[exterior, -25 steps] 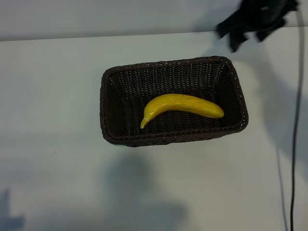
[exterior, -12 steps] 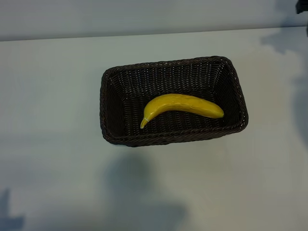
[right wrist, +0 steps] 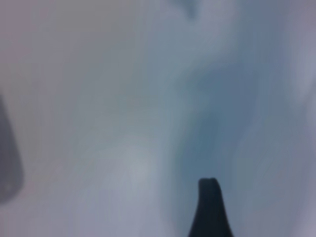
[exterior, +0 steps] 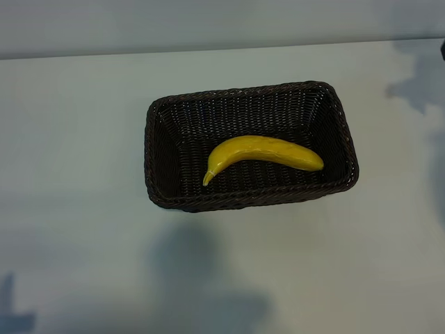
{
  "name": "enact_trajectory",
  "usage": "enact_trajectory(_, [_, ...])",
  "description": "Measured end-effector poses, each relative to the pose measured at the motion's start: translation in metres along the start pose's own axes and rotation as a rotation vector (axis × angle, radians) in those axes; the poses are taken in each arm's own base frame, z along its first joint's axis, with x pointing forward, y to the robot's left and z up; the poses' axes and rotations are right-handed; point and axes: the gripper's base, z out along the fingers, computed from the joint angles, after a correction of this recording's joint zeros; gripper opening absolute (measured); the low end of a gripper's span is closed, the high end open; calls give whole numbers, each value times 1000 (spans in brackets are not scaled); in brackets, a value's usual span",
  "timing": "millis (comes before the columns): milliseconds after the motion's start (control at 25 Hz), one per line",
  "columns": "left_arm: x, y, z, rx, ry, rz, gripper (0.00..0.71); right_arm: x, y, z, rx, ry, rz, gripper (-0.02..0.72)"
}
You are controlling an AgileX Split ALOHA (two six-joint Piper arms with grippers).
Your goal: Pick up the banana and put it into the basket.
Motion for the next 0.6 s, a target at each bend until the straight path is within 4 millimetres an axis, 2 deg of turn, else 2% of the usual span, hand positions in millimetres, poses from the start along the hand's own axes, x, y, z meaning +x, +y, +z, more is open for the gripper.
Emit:
enact_trajectory(360, [0, 0, 0, 0, 0, 0, 600, 90, 3, -48, 8, -50, -3, 522])
enact_trajectory(520, [0, 0, 0, 0, 0, 0, 600, 143, 6, -56, 3, -67, -1, 522])
enact_trajectory(600, [0, 0, 0, 0, 0, 0, 600, 171, 7, -52, 2, -58, -1, 522])
